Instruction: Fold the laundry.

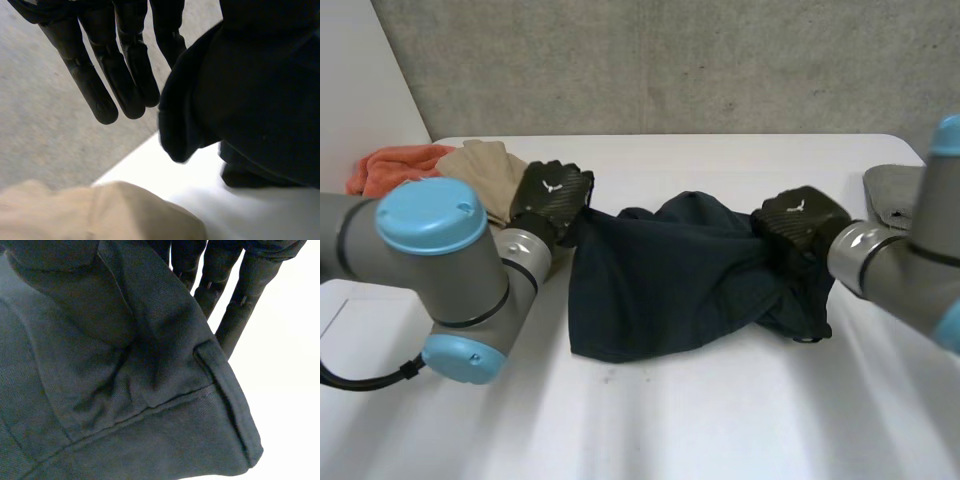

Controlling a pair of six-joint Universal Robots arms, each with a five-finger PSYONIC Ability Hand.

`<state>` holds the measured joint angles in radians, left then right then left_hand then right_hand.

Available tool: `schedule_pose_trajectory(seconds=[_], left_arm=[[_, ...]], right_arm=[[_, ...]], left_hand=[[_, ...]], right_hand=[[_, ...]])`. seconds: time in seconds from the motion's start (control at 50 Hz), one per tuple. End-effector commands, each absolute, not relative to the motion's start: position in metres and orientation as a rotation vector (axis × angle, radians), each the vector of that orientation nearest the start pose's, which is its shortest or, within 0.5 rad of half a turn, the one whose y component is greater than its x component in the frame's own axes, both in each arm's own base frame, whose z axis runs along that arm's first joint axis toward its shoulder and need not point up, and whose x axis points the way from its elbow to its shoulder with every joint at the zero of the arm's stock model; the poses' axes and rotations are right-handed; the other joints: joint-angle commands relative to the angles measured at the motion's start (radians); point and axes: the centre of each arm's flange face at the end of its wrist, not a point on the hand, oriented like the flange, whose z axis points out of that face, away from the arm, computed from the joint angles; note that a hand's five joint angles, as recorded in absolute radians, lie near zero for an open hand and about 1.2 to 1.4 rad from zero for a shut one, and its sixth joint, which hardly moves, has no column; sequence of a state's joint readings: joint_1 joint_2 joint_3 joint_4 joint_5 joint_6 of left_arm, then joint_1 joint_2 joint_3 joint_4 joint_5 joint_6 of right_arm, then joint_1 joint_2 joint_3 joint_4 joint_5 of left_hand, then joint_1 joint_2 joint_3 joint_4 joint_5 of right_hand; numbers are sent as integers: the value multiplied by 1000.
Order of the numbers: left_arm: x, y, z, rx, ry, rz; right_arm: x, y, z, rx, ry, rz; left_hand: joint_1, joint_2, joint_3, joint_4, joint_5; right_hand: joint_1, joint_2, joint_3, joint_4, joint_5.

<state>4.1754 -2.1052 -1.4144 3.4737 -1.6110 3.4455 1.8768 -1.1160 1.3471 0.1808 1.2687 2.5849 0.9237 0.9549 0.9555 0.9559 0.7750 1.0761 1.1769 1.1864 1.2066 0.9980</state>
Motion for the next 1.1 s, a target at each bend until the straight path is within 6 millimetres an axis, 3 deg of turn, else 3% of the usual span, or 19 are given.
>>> schedule_pose_trajectory(seconds=[0.02, 0.04, 0.06, 0.1, 0.18, 0.24, 0.3, 0.4, 0.5, 0.66, 0.84, 1.0, 1.02, 1.1], left_arm=[[-324, -299, 177, 950, 2206, -2227], [-324, -298, 179, 950, 2201, -2230], [-324, -297, 182, 947, 2195, -2238], [-322, -289, 205, 933, 2155, -2291], [-310, -268, 230, 926, 2142, -2308], [-303, -248, 250, 928, 2118, -2342], [-300, -232, 255, 952, 2128, -2344], [-300, -203, 240, 1051, 2199, -2268], [-297, -186, 218, 1118, 2272, -2165], [-294, -176, 186, 1194, 2368, -2021], [-302, -182, 138, 1262, 2453, -1834], [-309, -195, 120, 1274, 2467, -1787], [-310, -196, 120, 1273, 2465, -1791], [-315, -202, 117, 1277, 2453, -1799]], right_arm=[[276, -317, 183, -1331, 2199, -1787], [277, -318, 184, -1328, 2186, -1804], [277, -320, 187, -1318, 2171, -1837], [277, -320, 190, -1314, 2166, -1853], [274, -316, 196, -1309, 2162, -1861], [267, -306, 225, -1285, 2133, -1936], [255, -293, 250, -1265, 2137, -1975], [237, -279, 259, -1249, 2229, -1898], [211, -261, 260, -1221, 2350, -1760], [193, -238, 224, -1204, 2355, -1489], [191, -245, 188, -1160, 2281, -1563], [192, -264, 155, -1155, 2296, -1584], [192, -266, 154, -1155, 2295, -1586], [196, -276, 149, -1165, 2266, -1634]], left_hand=[[-305, -336, -336, -337, -330], [-337, -368, -369, -369, -363], [-369, -401, -401, -401, -395], [-417, -448, -448, -449, -442], [-425, -457, -457, -458, -451], [-425, -457, -457, -458, -451], [-425, -457, -457, -458, -451], [-431, -463, -463, -463, -457], [-402, -433, -434, -434, -428], [-367, -398, -398, -399, -392], [-464, -495, -495, -496, -489], [-502, -533, -534, -534, -528], [-502, -533, -534, -534, -528], [-502, -533, -534, -534, -528]], right_hand=[[246, 145, 135, 115, 149], [18, -83, -92, -112, -78], [-487, -588, -597, -617, -583], [-776, -877, -886, -906, -872], [-862, -963, -972, -992, -958], [-859, -960, -969, -990, -955], [-844, -945, -955, -975, -941], [-795, -895, -905, -925, -891], [-683, -784, -793, -814, -779], [-539, -640, -649, -670, -635], [-592, -693, -702, -722, -688], [-530, -631, -641, -661, -627], [-495, -596, -606, -626, -592], [3, -98, -108, -128, -94]])
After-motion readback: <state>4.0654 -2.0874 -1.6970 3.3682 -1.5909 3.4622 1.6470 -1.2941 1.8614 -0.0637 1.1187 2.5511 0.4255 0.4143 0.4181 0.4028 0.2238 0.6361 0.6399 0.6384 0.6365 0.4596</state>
